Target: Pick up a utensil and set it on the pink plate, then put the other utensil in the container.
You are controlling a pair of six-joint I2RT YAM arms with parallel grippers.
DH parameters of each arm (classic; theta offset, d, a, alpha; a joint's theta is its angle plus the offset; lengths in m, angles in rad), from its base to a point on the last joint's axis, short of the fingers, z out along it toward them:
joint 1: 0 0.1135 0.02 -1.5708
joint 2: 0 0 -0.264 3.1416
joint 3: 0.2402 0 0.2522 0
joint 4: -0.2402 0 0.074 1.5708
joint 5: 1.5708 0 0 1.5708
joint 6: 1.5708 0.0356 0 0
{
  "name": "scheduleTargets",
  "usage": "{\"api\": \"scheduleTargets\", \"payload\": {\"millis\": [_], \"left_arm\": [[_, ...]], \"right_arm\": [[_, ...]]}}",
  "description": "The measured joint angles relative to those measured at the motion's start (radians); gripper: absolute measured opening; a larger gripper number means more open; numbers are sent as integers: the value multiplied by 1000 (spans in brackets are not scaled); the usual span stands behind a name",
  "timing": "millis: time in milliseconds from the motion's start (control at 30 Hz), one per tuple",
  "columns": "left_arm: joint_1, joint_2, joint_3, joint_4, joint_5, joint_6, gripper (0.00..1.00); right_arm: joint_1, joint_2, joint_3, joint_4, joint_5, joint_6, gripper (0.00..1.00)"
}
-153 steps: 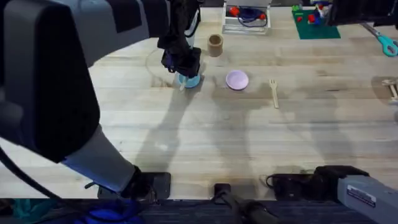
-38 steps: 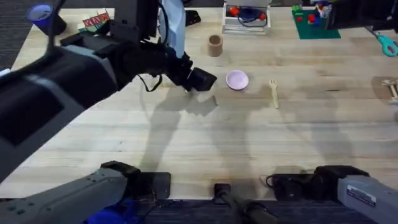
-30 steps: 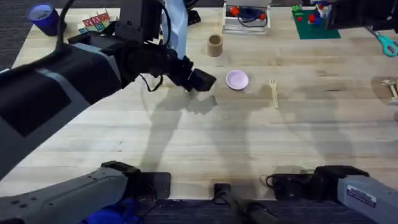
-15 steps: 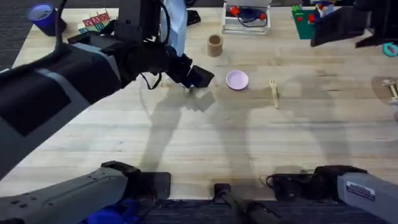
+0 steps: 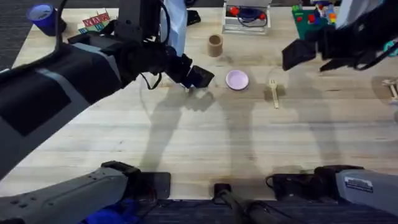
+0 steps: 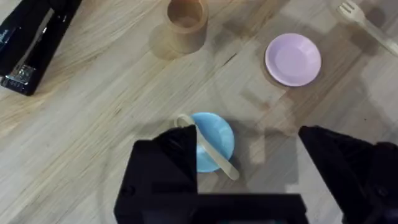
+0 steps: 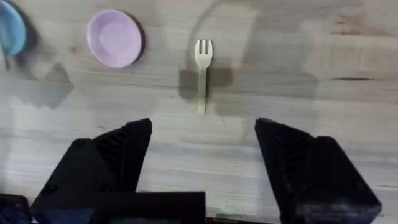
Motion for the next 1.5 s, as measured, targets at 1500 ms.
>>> {"api": "scheduleTargets", "payload": {"millis": [1500], "left_arm": [[0, 0, 0, -1, -3, 0, 993]], "right_arm": [[103, 247, -323, 402, 97, 34, 996]]}}
